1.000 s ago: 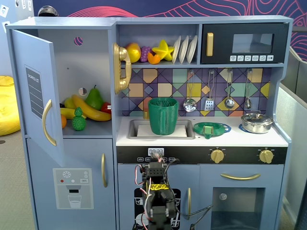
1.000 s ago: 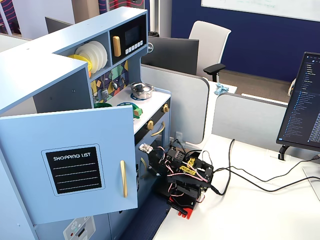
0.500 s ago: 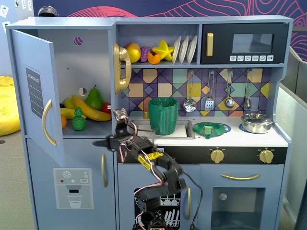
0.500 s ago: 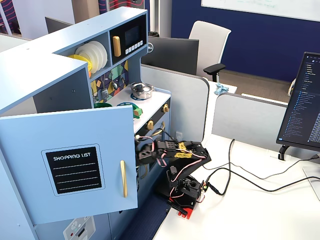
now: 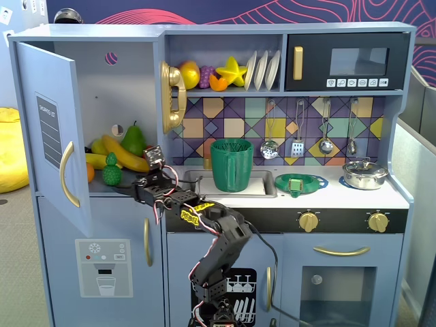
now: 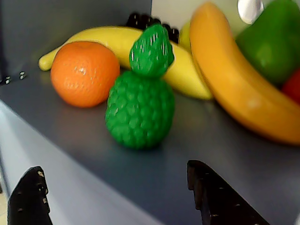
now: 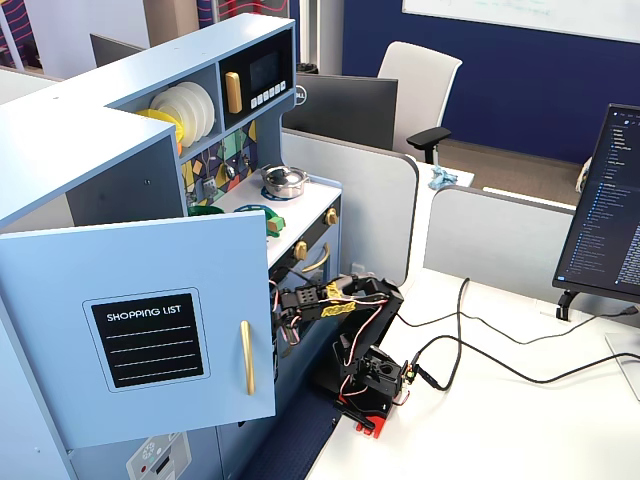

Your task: Pick up the green pineapple from the left cabinet and place it in the green recipient

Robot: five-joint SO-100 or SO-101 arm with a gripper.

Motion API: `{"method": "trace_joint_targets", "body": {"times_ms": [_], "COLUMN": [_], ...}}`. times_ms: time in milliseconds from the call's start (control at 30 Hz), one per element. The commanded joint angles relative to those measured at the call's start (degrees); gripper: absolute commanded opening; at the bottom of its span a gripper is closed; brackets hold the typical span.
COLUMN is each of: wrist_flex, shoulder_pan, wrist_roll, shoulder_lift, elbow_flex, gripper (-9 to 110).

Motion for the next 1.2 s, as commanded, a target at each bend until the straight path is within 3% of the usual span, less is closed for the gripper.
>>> {"method": "trace_joint_targets", "body": {"times_ms": [0,433,800,1167], "wrist_flex": [-4.7,-12.8,-13.5,-13.0], "shoulder_pan": [-0.4,0.8,2.2,2.2], "wrist_roll": [-1.4,3.0,11.3,12.3], "shoulder_lift": [-3.5,-17.3,-21.1,-25.3], "elbow_flex": [-6.2,-18.1,-21.2,-23.8], "gripper": [32,32,32,32]}}
